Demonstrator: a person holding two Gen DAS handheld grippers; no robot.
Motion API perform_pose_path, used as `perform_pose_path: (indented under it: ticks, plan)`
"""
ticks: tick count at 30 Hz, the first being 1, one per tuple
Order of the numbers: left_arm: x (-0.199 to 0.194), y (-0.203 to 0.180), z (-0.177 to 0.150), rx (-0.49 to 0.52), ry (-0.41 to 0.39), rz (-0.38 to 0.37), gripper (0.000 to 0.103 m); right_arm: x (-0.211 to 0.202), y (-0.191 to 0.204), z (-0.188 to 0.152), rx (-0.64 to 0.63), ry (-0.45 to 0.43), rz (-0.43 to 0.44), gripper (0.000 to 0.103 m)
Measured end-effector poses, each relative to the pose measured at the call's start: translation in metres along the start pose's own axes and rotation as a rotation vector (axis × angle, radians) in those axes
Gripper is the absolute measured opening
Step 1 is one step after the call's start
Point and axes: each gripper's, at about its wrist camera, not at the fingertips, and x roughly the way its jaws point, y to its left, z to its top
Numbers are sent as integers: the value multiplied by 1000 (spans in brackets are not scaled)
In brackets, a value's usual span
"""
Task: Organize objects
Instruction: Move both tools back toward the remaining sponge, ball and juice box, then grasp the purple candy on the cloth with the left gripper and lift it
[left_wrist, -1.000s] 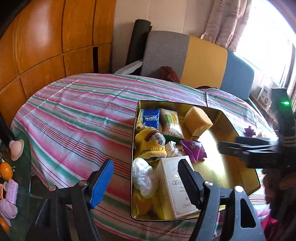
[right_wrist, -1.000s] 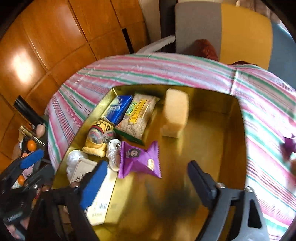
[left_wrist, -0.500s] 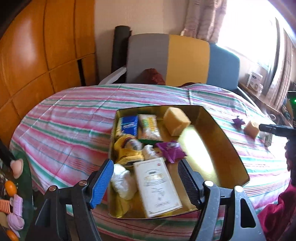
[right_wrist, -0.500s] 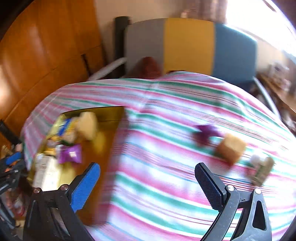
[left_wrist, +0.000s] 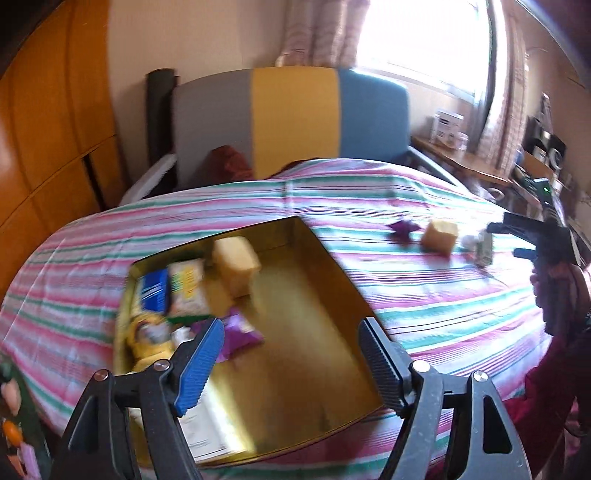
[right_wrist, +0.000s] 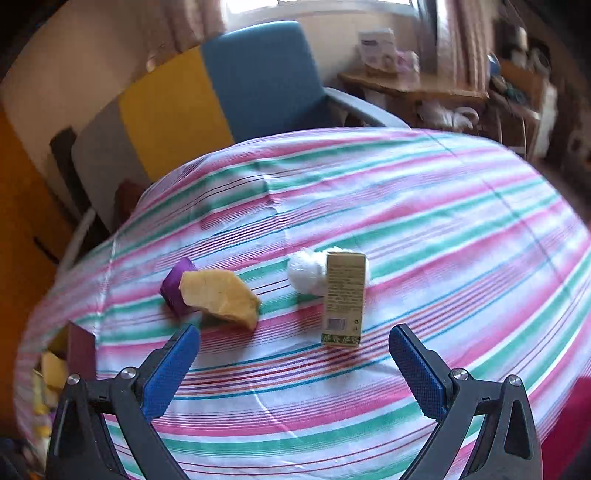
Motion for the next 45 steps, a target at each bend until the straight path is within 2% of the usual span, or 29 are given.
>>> perform_pose_path:
  ticks: [4, 10, 23, 28, 30, 36, 41, 45]
  plan:
    - [8, -27, 10, 42, 9, -59, 78, -2, -7, 1, 51, 0, 21, 103]
    - [30, -52, 20, 9, 74, -210, 78, -7, -1, -1, 43, -7, 30, 103]
    - [100, -92, 64, -67, 237, -348, 76, -14, -19, 3, 137, -25, 57, 103]
    - [134, -107, 82, -77, 294, -349, 76, -22, -41, 5, 250, -56, 93, 103]
    - [151, -112, 87, -60, 318, -313, 76, -24, -53, 5, 317, -62, 121, 103]
    - [189, -121, 103, 24, 315, -219, 75, -32, -82, 4, 469, -105, 159, 103]
    - [214, -139, 121, 119, 278, -185, 74, -29, -78, 7, 468, -82, 201, 103]
    - [230, -156, 132, 199, 251, -188, 74, -26, -69, 8, 435, -56, 229, 103]
